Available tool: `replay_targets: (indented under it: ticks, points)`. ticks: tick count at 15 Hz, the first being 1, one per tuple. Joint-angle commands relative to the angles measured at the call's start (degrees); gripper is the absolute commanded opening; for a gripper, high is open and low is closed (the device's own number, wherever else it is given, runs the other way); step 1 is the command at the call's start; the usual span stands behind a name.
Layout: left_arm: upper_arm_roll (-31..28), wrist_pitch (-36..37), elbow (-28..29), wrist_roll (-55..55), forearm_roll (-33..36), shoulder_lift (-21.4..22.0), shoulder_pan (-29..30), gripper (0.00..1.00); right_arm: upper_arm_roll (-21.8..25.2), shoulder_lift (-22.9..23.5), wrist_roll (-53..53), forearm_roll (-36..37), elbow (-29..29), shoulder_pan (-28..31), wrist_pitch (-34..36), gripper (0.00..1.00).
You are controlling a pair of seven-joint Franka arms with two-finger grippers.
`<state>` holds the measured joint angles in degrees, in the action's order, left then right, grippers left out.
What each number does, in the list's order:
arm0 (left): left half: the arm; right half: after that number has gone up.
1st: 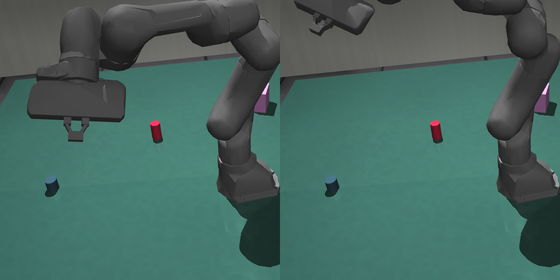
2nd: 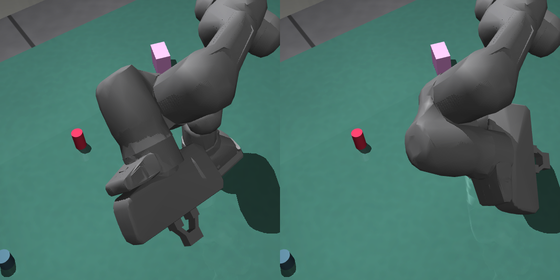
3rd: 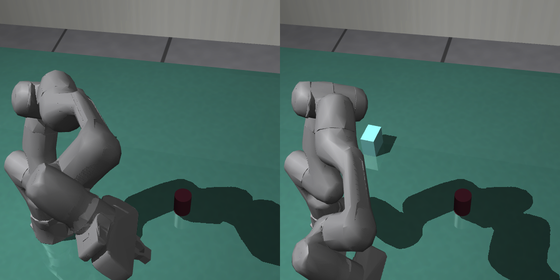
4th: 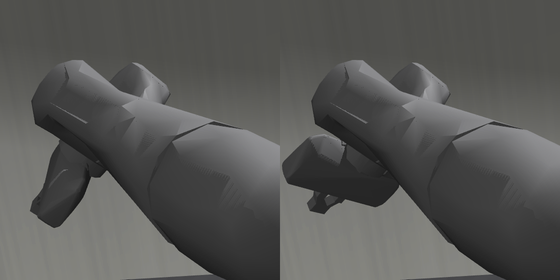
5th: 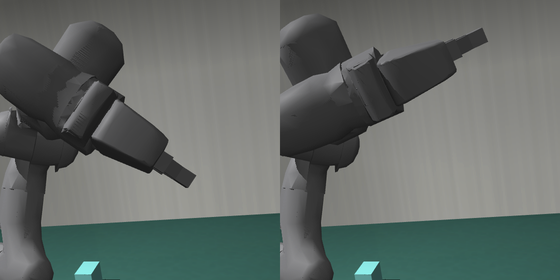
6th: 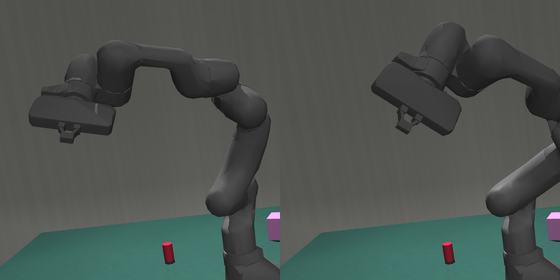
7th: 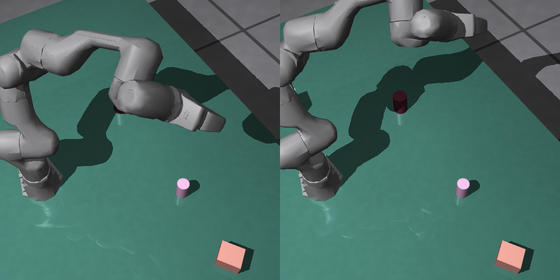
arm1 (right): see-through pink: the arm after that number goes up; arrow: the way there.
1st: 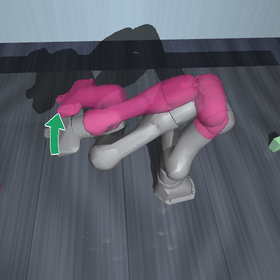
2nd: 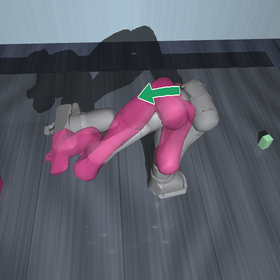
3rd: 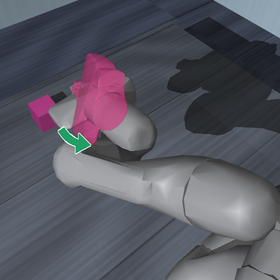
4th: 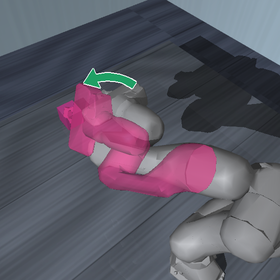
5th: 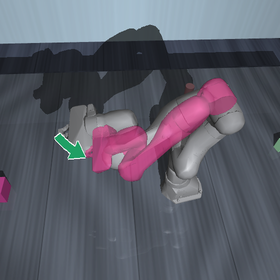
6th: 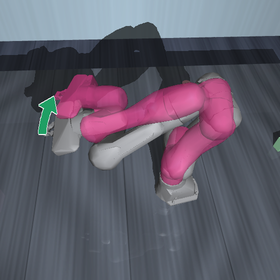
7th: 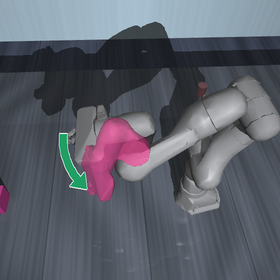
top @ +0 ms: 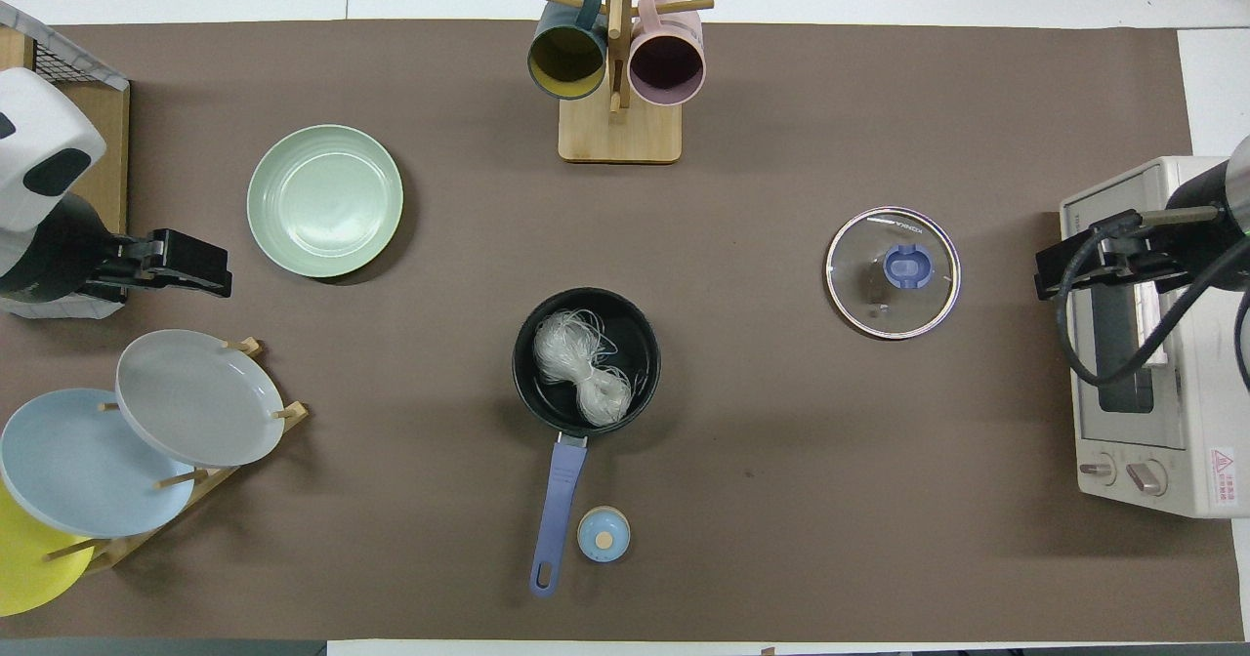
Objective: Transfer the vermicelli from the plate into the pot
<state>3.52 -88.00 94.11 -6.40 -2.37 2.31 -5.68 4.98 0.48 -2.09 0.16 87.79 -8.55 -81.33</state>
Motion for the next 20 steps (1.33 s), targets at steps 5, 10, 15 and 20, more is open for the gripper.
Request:
replay_targets:
  ticks: [5, 10, 15, 20]
  points:
    - [-0.45, 0.46, 0.11, 0.16, -0.35, 0.5, -0.12, 1.0, -0.5, -0.83, -1.07, -1.21, 0.72, 0.99, -0.5, 1.0]
    - [-0.45, 0.46, 0.11, 0.16, -0.35, 0.5, -0.12, 1.0, -0.59, -1.01, -0.63, -1.3, 1.85, 0.91, -3.73, 1.0]
    - [-0.45, 0.46, 0.11, 0.16, -0.35, 0.5, -0.12, 1.0, -0.67, 0.39, -0.46, -2.97, 8.87, 0.38, -14.62, 1.0]
    - [-0.45, 0.46, 0.11, 0.16, -0.35, 0.5, -0.12, 1.0, -0.76, 8.11, 1.64, -2.88, 13.54, -0.06, -27.98, 1.0]
